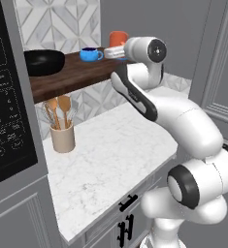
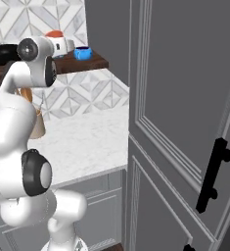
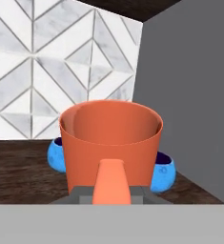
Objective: Gather all objects into one cabinet and sort the glasses and bowls to opposite sides.
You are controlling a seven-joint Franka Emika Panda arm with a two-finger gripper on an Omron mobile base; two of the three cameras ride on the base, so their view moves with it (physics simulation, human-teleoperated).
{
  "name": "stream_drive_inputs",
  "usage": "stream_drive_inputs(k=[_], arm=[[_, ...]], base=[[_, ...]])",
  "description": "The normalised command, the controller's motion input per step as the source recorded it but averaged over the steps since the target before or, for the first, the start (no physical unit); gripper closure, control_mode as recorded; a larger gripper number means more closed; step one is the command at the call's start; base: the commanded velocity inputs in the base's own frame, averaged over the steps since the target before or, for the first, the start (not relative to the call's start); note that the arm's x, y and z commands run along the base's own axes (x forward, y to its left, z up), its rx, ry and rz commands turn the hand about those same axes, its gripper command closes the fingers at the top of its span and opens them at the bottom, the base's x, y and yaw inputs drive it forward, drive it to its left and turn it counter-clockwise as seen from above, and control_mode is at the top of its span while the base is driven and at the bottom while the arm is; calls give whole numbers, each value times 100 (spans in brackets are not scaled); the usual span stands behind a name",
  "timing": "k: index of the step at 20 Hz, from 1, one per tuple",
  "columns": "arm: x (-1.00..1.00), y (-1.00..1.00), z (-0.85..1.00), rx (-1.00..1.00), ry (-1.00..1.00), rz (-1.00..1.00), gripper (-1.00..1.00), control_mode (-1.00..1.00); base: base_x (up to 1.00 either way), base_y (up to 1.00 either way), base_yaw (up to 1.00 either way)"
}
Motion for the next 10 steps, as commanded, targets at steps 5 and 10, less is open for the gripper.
stream_drive_inputs(k=[5,10], arm=[[10,0,-10,0,2,-7,100,-100],[7,2,-13,0,1,-6,100,-100]], base=[[0,0,0],[0,0,0]])
